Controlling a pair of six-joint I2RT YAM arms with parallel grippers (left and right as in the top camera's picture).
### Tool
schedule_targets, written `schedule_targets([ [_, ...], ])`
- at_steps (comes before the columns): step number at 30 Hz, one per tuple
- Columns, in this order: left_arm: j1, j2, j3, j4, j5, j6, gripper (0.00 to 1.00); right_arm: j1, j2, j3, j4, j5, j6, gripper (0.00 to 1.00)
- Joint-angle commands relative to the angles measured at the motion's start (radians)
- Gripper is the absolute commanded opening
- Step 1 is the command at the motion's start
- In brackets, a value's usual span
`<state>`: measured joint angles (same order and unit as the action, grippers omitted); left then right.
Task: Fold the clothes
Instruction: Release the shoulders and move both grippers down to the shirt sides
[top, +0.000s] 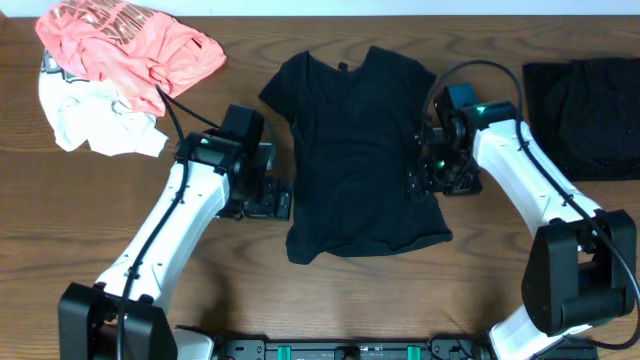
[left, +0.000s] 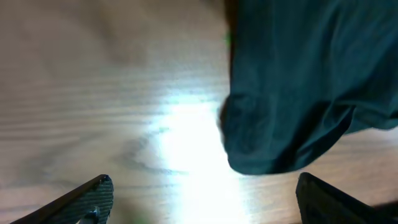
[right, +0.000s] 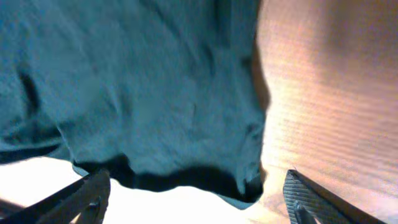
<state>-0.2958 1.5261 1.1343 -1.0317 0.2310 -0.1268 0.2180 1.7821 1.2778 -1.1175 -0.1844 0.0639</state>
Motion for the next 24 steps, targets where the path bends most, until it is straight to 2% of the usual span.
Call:
schedule_targets([
  [1,-0.024,0.003,-0.035,0.005,0.024,-0.010,0.92,-0.010,0.008,-0.034,0.000,-0.011,0.010,0.82],
  [9,-0.066,0.003,-0.115,0.039,0.024,-0.025,0.85,-0.009,0.008,-0.108,0.007,-0.011,0.010,0.73],
  [24,-0.123,0.003,-0.271,0.140,0.023,-0.074,0.79,-0.035,0.008,-0.244,0.116,0.057,0.043,0.73],
])
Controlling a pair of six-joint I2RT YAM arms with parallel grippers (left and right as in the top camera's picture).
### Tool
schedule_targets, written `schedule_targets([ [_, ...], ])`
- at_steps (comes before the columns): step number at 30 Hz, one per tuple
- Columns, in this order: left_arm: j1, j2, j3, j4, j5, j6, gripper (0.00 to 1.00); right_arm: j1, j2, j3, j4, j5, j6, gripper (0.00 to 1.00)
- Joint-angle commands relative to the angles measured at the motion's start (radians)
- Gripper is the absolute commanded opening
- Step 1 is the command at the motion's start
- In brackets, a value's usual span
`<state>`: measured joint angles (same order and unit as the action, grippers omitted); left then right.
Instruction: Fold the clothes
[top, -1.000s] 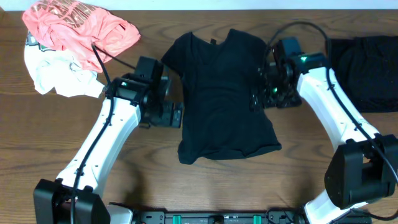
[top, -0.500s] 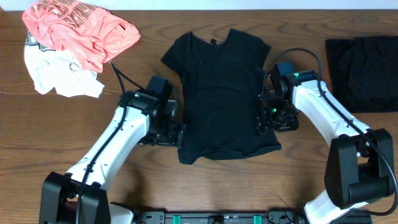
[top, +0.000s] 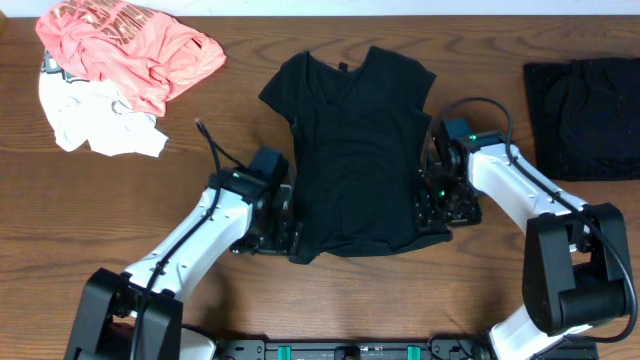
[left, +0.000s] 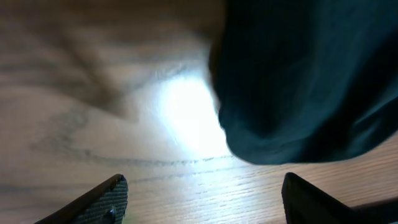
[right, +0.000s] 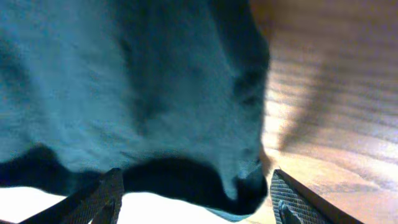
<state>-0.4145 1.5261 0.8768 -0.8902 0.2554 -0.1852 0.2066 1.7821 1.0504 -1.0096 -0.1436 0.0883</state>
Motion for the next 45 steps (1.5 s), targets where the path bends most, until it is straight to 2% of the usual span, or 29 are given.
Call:
schedule_targets([
  [1,-0.004,0.003,-0.015,0.001,-0.002,-0.016,0.80,-0.028,0.008,-0.019,0.009,0.016,0.020,0.73],
  [7,-0.004,0.003,-0.024,0.061,0.006,-0.016,0.79,-0.044,0.008,-0.024,0.023,0.016,0.020,0.74],
  [16,-0.004,0.004,-0.071,0.161,0.211,0.000,0.80,-0.043,0.008,-0.047,0.054,0.004,0.019,0.75],
  [19,-0.004,0.004,-0.088,0.207,0.260,0.000,0.80,-0.043,0.008,-0.072,0.085,-0.025,0.020,0.71],
  [24,-0.004,0.004,-0.110,0.228,0.261,-0.004,0.78,-0.043,0.008,-0.101,0.129,-0.048,0.024,0.67],
  [35,-0.004,0.006,-0.147,0.271,0.261,-0.030,0.64,-0.042,0.008,-0.104,0.136,-0.053,0.023,0.50],
  [39,-0.010,0.006,-0.148,0.305,0.261,-0.061,0.59,-0.042,0.008,-0.106,0.143,-0.074,0.023,0.50],
  [45,-0.060,0.006,-0.148,0.360,0.261,-0.065,0.58,-0.035,0.008,-0.127,0.187,-0.075,0.024,0.50],
])
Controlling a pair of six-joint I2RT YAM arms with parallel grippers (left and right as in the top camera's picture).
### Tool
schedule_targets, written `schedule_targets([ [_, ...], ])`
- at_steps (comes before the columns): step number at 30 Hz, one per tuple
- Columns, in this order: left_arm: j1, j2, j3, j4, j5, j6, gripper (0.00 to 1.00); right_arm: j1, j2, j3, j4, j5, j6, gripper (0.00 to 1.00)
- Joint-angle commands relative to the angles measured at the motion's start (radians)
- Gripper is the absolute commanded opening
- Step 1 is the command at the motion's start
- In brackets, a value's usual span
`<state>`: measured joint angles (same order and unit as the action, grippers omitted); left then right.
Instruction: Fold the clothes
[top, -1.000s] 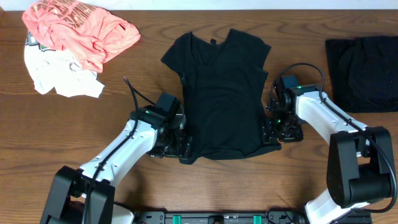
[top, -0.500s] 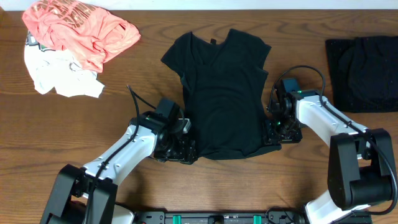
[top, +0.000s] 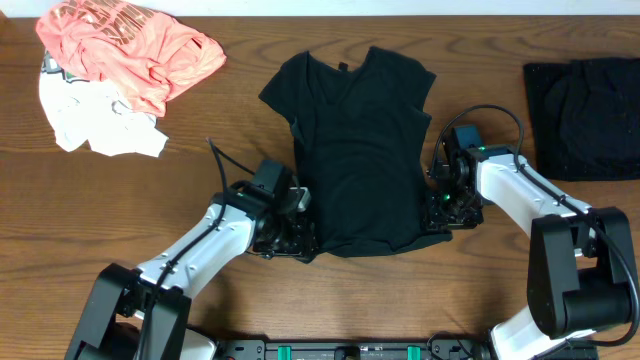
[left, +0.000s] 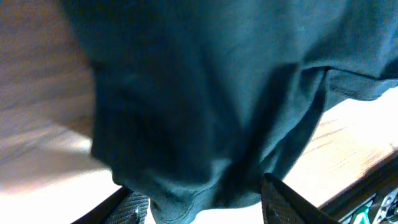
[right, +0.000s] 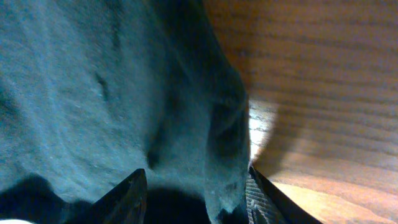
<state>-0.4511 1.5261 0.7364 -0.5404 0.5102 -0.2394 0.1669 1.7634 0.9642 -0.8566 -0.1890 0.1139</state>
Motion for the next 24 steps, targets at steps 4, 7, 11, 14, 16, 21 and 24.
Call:
schedule_targets([
  [4,-0.052,0.006,-0.007,0.035,-0.002,-0.011,0.57,0.013,0.026,-0.067,0.075,-0.029,0.006,0.48],
  [7,-0.056,0.007,-0.007,0.042,-0.014,-0.014,0.46,0.014,0.026,-0.089,0.101,-0.029,0.006,0.40],
  [11,-0.056,0.011,-0.008,0.042,-0.034,-0.022,0.24,0.014,0.026,-0.109,0.113,-0.028,0.006,0.18],
  [14,-0.056,0.013,-0.008,0.042,-0.063,-0.022,0.07,0.014,0.026,-0.118,0.111,-0.028,0.006,0.01],
  [16,-0.056,0.013,-0.008,0.044,-0.092,-0.029,0.06,0.014,0.026,-0.120,0.103,-0.029,0.006,0.01],
  [21,-0.056,0.013,-0.008,0.058,-0.104,-0.029,0.06,0.014,0.026,-0.120,0.078,-0.004,0.006,0.16],
  [24,-0.056,0.013,-0.008,0.064,-0.104,-0.029,0.06,0.013,0.026,-0.121,0.071,0.013,0.006,0.46],
])
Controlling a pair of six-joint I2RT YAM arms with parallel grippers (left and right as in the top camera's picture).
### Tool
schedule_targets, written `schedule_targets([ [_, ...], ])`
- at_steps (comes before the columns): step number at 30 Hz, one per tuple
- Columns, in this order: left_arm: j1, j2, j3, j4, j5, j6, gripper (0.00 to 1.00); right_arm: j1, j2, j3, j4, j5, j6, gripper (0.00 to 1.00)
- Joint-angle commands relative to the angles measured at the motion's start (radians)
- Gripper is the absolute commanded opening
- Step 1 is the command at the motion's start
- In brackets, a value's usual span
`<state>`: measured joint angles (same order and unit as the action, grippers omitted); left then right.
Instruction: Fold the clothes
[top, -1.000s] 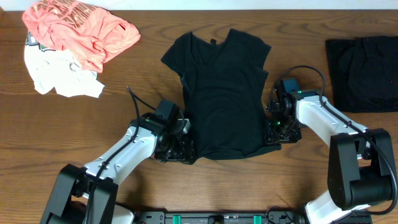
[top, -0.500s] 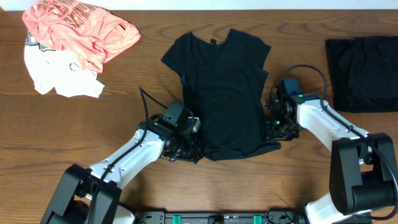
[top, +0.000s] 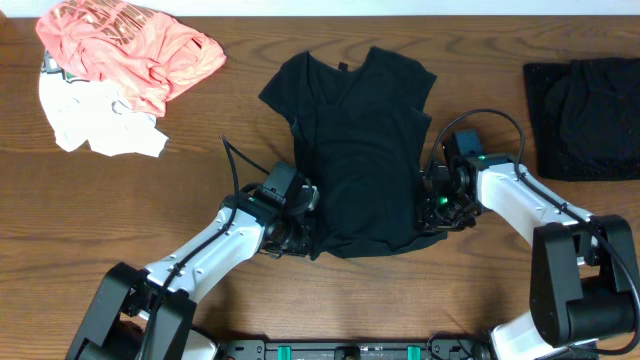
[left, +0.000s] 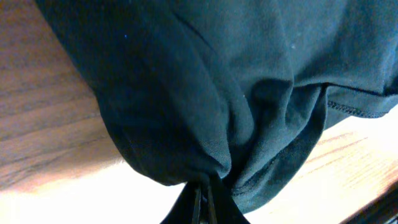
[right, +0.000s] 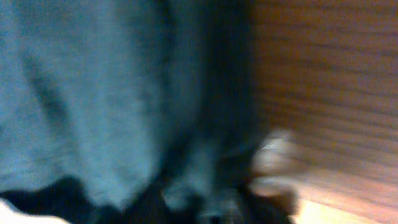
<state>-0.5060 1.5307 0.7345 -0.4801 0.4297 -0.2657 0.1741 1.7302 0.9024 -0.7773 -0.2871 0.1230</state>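
A black t-shirt lies flat in the middle of the wooden table, collar at the far side. My left gripper sits at its near-left hem corner. In the left wrist view that gripper is shut, with a bunched fold of the black fabric pinched between its tips. My right gripper is at the near-right hem corner. The right wrist view is blurred; dark fabric fills it, and the right gripper appears shut on the hem.
A heap of pink clothing lying over a white garment sits at the far left. A folded black garment lies at the far right. Bare wood runs along the near edge, by the black rail.
Both grippers stood open around the shirt's near hem corners. Now the left is shut on the left corner and the right has closed in on the right corner.
At first both grippers hung open beside the shirt's lower sides. Then they were lower and nearer the near hem corners, still open. Later each straddled its corner with fabric between the fingers. Now both pinch the hem.
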Motion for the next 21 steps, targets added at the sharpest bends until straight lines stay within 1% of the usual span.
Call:
schedule_targets([
  [1,-0.001,0.009,-0.006,0.004,-0.023,-0.002,0.06,0.005,0.060,-0.060,-0.008,0.112,-0.003,0.49],
  [6,-0.002,0.009,-0.006,0.004,-0.023,-0.002,0.06,0.003,0.060,-0.077,-0.010,0.134,0.017,0.50],
  [16,-0.002,0.009,-0.006,0.008,-0.024,-0.002,0.06,-0.021,0.060,-0.095,0.018,0.325,0.132,0.49],
  [21,-0.002,0.009,-0.006,0.008,-0.024,-0.002,0.06,-0.025,0.060,-0.096,-0.003,0.343,0.132,0.47],
])
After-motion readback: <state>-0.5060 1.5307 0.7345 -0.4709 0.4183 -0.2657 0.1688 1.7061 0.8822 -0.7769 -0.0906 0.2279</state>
